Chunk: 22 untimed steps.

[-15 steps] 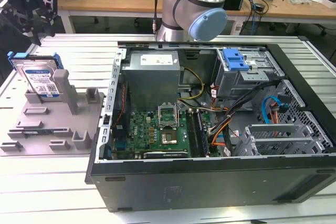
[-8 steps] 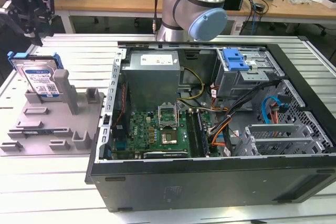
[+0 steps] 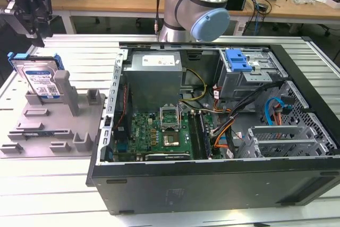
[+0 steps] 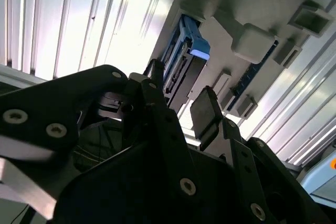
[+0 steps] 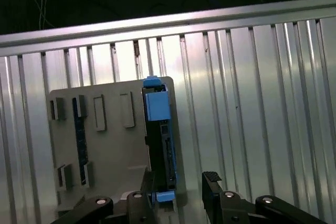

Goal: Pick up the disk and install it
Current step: 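Pick up the disk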

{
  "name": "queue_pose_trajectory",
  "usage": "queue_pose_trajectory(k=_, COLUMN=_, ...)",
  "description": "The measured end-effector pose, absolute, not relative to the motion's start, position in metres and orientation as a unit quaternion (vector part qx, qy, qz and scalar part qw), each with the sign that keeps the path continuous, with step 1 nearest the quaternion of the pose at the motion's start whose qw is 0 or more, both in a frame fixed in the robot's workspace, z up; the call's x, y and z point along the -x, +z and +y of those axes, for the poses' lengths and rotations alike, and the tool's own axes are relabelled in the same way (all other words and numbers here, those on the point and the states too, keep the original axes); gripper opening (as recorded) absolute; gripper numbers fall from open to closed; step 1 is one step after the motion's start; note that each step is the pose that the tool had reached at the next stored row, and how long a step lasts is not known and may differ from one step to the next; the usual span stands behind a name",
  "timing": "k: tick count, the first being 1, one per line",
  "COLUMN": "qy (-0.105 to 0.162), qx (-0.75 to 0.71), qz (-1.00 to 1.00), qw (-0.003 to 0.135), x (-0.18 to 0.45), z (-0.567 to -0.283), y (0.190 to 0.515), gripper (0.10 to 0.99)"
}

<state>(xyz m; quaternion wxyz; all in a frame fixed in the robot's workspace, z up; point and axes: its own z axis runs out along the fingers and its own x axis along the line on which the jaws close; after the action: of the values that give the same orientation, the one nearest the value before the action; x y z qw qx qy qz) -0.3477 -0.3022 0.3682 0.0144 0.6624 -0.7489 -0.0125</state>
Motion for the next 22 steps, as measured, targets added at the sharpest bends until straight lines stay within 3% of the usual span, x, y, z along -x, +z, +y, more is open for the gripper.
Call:
queue_pose_trajectory(k=10, qy=0.001, qx=-0.69, qz=-0.724, qw=0.026, x=0.348, z=-0.3021, y=0.3673, gripper=0.482)
queue_pose_trajectory(k=15, qy=0.013, qx=-0.695, qz=-0.719, qw=0.018, x=0.3488, z=-0.3015, y=0.3652, gripper=0.482)
queue_pose_trajectory(k=22, qy=0.014, qx=-0.696, qz=-0.718, qw=0.018, x=0.3497, z=-0.3012, y=0.365, gripper=0.482)
